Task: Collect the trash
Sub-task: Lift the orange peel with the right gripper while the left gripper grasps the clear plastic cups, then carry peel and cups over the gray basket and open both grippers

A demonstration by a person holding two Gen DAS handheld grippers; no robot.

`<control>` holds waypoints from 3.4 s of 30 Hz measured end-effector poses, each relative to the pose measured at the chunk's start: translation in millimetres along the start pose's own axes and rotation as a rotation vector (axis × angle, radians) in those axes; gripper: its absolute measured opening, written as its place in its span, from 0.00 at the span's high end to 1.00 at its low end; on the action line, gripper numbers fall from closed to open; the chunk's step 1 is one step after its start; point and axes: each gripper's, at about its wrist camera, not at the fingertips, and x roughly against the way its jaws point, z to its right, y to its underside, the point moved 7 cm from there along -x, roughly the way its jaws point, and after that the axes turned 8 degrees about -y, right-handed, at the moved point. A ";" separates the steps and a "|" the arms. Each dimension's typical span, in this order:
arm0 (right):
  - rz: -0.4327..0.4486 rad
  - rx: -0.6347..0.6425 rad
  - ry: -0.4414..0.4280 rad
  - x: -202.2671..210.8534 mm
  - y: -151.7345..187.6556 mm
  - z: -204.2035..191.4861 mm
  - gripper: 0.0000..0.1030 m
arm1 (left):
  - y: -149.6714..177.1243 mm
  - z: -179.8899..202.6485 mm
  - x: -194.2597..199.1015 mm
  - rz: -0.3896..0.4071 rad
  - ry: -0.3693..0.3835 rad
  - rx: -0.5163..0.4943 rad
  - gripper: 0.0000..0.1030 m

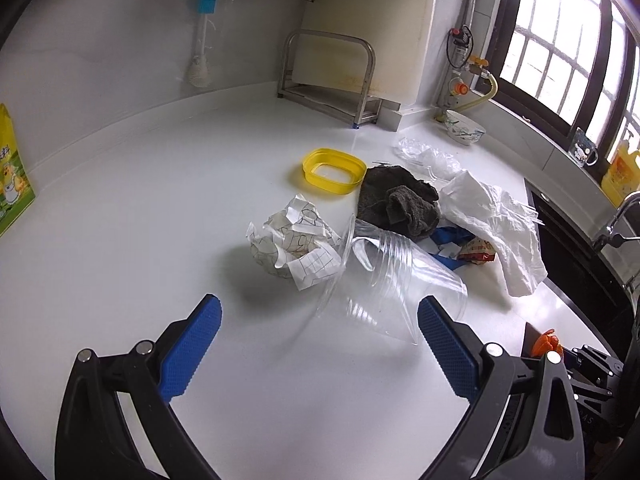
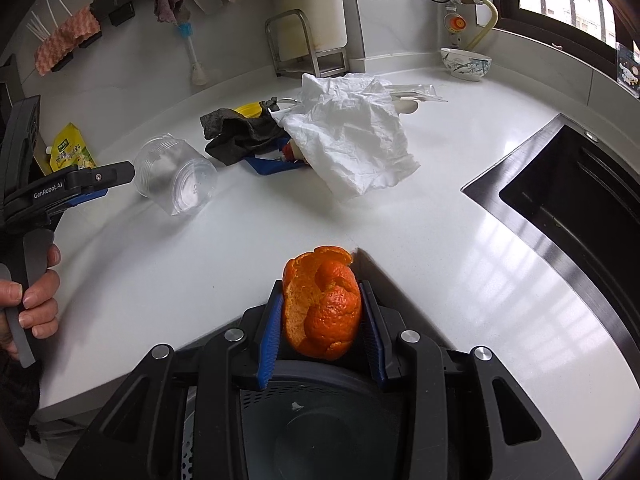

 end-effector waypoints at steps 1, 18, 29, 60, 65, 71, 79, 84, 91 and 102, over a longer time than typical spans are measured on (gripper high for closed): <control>-0.004 -0.002 0.001 0.6 1.4 1.0 0.66 | -1.8 0.1 -2.0 0.003 0.012 -0.021 0.06; -0.014 -0.024 0.003 8.1 6.3 4.7 0.66 | -5.4 29.2 -14.8 0.013 0.233 -0.158 0.08; 0.012 -0.044 0.017 21.1 6.7 12.0 0.66 | 9.4 59.7 -11.4 -0.036 0.291 -0.203 0.34; 0.113 -0.085 0.026 87.6 28.3 29.7 0.66 | 37.6 95.2 32.2 -0.024 -0.055 -0.034 0.94; 0.117 -0.075 0.017 99.2 40.9 24.3 0.66 | 59.9 102.6 72.0 0.016 -0.154 -0.048 0.94; 0.119 -0.064 0.013 115.5 63.5 17.5 0.66 | 97.6 114.9 107.4 0.028 -0.223 -0.065 0.94; 0.067 -0.044 0.015 124.4 104.7 5.1 0.66 | 150.7 136.7 131.7 -0.006 -0.228 -0.080 0.94; 0.022 -0.038 0.020 119.2 123.4 1.8 0.66 | 187.5 160.7 129.7 -0.080 -0.165 -0.127 0.94; -0.056 -0.091 -0.006 98.8 141.9 8.5 0.66 | 214.1 171.1 112.3 -0.178 -0.118 -0.145 0.94; -0.076 -0.093 0.022 89.6 149.9 17.0 0.44 | 222.7 163.3 103.2 -0.216 -0.124 -0.117 0.75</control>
